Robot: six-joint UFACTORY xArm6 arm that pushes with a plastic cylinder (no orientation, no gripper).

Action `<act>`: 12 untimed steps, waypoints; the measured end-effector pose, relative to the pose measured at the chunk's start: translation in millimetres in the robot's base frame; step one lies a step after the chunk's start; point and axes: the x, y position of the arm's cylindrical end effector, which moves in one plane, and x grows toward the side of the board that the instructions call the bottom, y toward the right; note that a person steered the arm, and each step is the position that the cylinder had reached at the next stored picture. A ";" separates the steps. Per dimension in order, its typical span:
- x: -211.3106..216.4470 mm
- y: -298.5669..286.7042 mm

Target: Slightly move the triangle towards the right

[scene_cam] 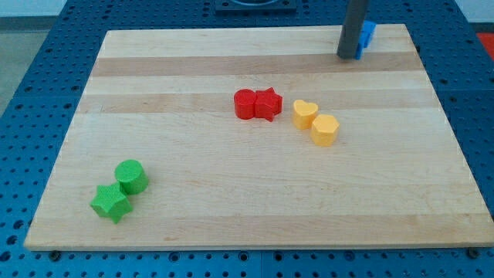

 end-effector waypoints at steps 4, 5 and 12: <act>-33.2 -39.5; -33.6 -32.6; 3.4 -21.0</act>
